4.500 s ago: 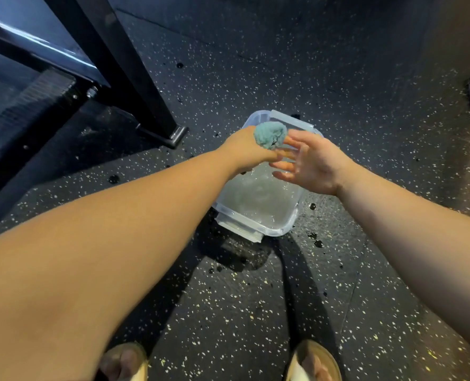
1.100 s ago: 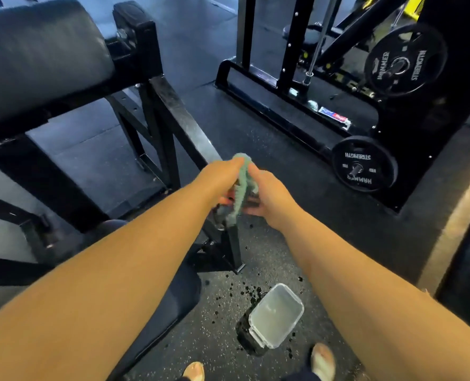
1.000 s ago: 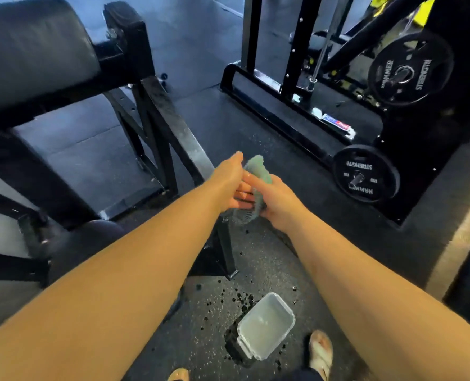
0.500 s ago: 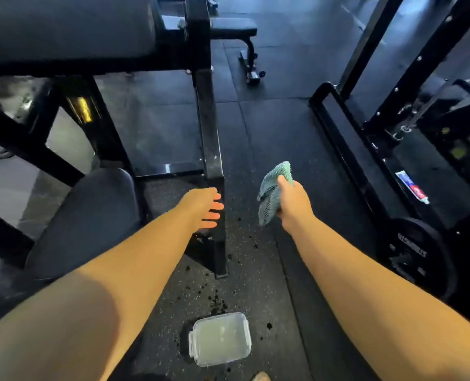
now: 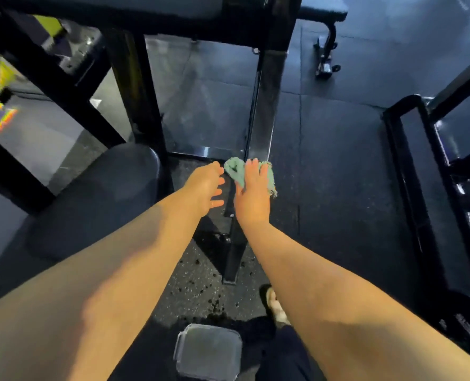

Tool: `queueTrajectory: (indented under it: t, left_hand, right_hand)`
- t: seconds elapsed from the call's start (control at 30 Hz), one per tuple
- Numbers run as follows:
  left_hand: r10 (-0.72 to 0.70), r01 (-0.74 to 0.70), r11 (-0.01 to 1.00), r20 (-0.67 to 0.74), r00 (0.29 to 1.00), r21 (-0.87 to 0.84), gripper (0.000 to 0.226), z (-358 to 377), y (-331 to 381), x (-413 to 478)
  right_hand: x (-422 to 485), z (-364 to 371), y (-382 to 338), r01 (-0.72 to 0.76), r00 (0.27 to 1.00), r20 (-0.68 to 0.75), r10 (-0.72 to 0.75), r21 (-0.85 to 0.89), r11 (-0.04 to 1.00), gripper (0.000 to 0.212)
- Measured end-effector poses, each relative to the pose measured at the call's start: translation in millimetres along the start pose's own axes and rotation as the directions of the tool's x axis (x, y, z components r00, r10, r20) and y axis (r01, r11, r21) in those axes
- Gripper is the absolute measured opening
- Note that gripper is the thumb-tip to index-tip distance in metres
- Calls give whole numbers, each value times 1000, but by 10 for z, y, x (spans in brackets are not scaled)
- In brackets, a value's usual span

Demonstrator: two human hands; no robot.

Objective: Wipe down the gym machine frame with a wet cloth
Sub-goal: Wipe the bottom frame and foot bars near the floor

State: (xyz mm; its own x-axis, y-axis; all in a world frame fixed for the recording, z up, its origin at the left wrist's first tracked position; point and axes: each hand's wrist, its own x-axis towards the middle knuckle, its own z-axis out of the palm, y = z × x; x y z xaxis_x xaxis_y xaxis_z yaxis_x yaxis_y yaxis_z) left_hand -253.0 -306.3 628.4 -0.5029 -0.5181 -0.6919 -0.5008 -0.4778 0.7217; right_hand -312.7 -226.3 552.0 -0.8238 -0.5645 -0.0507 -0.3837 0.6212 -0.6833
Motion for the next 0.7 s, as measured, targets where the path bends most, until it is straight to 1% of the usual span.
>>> queueTrajectory:
  t: [0.03, 0.07, 0.1, 0.13, 0.2, 0.27, 0.3, 0.37, 0.4, 0.47, 0.5, 0.53, 0.57, 0.6, 0.63, 0.67, 0.7]
  left_hand:
    - [5, -5, 1000, -28, 1000, -9, 37, 48, -7, 168]
    - [3, -4, 1000, -49, 999, -18, 37, 123, 40, 187]
    - [11, -13, 1000, -102, 995, -18, 37, 185, 66, 291]
    - [-3, -4, 999, -137, 991, -47, 36, 294, 157, 333]
    - [-25, 14, 998, -189, 982, -59, 38, 463, 242, 421]
    - [15, -25, 999, -232, 973, -38, 40, 624, 394, 473]
    - [46, -59, 997, -255, 966, -44, 41, 690, 478, 521]
    - [96, -113, 993, -282, 955, -45, 43, 808, 663, 557]
    - [102, -116, 993, -296, 950, -31, 45, 857, 749, 567]
    - [103, -114, 993, -322, 941, -16, 46, 902, 846, 629]
    - [85, -103, 994, -337, 938, -35, 46, 905, 846, 675]
    - [39, -65, 996, -352, 935, -62, 48, 915, 863, 677]
    - [-21, -13, 996, -365, 931, -91, 51, 919, 858, 682]
    - [-80, 47, 994, -379, 922, -95, 55, 926, 854, 652]
    - [-111, 94, 994, -390, 914, -61, 56, 923, 830, 645]
    - [-112, 121, 993, -405, 907, -4, 57, 909, 840, 609]
    - [-87, 118, 992, -418, 904, 48, 57, 878, 863, 592]
  right_hand:
    - [14, 40, 127, 130, 992, 37, -125, -203, 971, 63]
    - [24, 51, 265, 270, 961, 48, -271, -356, 895, 68]
    - [67, 30, 387, 393, 909, 68, -411, -467, 792, 74]
    - [229, 4, 514, 480, 856, 111, -505, -534, 696, 78]
    - [552, -131, 583, 577, 789, 175, -589, -541, 612, 79]
    - [995, -326, 467, 663, 711, 176, -681, -489, 567, 72]
    - [1257, -426, 373, 688, 684, 165, -711, -468, 554, 68]
    - [1723, -610, 221, 683, 682, 118, -722, -456, 571, 64]
    - [1878, -679, 176, 672, 690, 92, -718, -448, 589, 62]
    - [1911, -716, 116, 661, 698, 58, -714, -436, 611, 60]
    - [1814, -681, 145, 678, 685, 105, -721, -455, 578, 61]
    - [1663, -628, 204, 709, 664, 200, -720, -474, 523, 64]
    - [1498, -608, 286, 749, 624, 281, -729, -478, 458, 68]
    - [1386, -617, 373, 791, 571, 323, -755, -462, 401, 68]
    - [1391, -638, 437, 832, 514, 350, -783, -428, 354, 64]
    - [1499, -690, 425, 862, 466, 381, -799, -398, 313, 57]
    - [1660, -736, 364, 870, 435, 381, -816, -411, 272, 49]
